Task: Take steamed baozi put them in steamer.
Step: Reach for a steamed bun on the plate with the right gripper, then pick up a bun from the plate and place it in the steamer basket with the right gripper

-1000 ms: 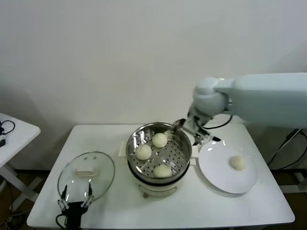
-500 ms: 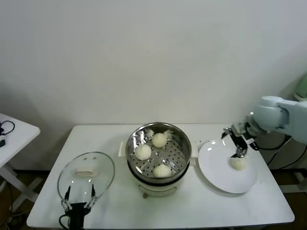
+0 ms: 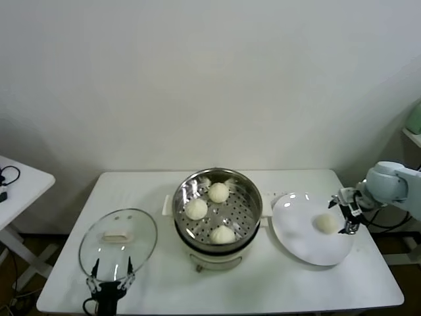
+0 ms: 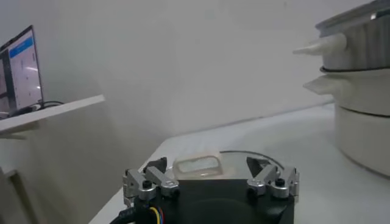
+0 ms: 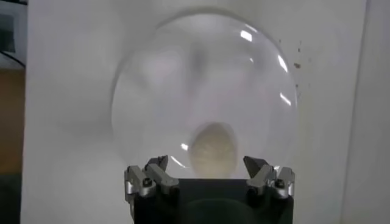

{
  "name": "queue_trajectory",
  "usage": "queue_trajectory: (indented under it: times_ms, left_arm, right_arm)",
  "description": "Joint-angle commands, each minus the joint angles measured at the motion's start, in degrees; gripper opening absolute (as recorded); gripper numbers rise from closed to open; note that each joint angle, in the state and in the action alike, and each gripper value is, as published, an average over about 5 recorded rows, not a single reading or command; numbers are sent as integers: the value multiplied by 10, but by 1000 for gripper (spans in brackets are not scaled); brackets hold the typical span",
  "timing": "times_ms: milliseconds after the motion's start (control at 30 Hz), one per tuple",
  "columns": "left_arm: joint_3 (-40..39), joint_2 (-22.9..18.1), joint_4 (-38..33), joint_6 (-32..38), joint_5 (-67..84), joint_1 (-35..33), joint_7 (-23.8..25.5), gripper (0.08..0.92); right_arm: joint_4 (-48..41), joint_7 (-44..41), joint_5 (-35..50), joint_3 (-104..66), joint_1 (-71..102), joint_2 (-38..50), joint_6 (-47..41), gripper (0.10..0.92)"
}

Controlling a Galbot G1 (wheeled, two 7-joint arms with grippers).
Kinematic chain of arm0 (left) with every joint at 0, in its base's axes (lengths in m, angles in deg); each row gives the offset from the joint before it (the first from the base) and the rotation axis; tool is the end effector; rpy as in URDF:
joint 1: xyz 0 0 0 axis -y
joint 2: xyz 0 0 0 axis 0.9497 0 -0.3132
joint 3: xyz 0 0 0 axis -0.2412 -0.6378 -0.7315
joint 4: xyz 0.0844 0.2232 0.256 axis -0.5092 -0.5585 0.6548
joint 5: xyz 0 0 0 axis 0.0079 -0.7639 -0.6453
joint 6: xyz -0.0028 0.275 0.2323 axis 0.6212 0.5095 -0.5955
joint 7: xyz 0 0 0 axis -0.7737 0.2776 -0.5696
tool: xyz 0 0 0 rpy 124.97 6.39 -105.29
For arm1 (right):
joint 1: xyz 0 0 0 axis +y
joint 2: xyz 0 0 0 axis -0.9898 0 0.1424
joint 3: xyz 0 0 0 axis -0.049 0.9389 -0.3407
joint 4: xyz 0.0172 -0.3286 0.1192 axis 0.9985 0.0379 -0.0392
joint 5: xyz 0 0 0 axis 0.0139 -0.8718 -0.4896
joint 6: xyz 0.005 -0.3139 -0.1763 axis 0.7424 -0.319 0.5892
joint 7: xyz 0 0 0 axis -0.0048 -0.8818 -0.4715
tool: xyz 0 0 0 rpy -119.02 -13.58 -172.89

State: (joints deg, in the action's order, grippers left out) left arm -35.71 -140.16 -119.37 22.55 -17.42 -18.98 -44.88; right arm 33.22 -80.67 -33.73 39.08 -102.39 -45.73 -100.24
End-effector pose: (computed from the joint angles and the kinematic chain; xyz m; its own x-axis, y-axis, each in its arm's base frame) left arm 0.1129 0.0487 -0.4267 -0.9614 -0.2324 0.1473 -0.1886 0.9464 0.2623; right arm 0.4553 -0.2283 -0.1602 -0.2283 0.0068 0.9736 -0.9720 -0.0578 -0.2276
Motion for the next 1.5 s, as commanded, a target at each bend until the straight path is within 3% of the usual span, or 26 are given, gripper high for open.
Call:
queue_trajectory:
  times_ms: [33, 433, 733, 1033, 1200, 1500]
  left_arm:
    - [1, -1, 2, -1, -3, -2, 0, 823]
    - [10, -4, 11, 0, -5, 0, -1, 823]
    - [11, -5, 12, 0, -6, 1, -1, 823]
    - [8, -6, 9, 2, -7, -1, -2, 823]
    - [6, -6, 6, 4, -8, -3, -4, 823]
    - [-3, -6, 1, 6, -9, -3, -8, 823]
  right_arm:
    - [-127, 1, -39, -134, 169, -35, 9, 823]
    - [-200, 7, -55, -207, 241, -92, 21, 823]
    - [-206, 5, -52, -212, 242, -99, 23, 820]
    - [-172, -7, -18, -183, 207, -79, 16, 662]
    - [-121, -13, 38, -116, 114, -53, 6, 608]
    - [26, -35, 209, 134, -245, -50, -9, 590]
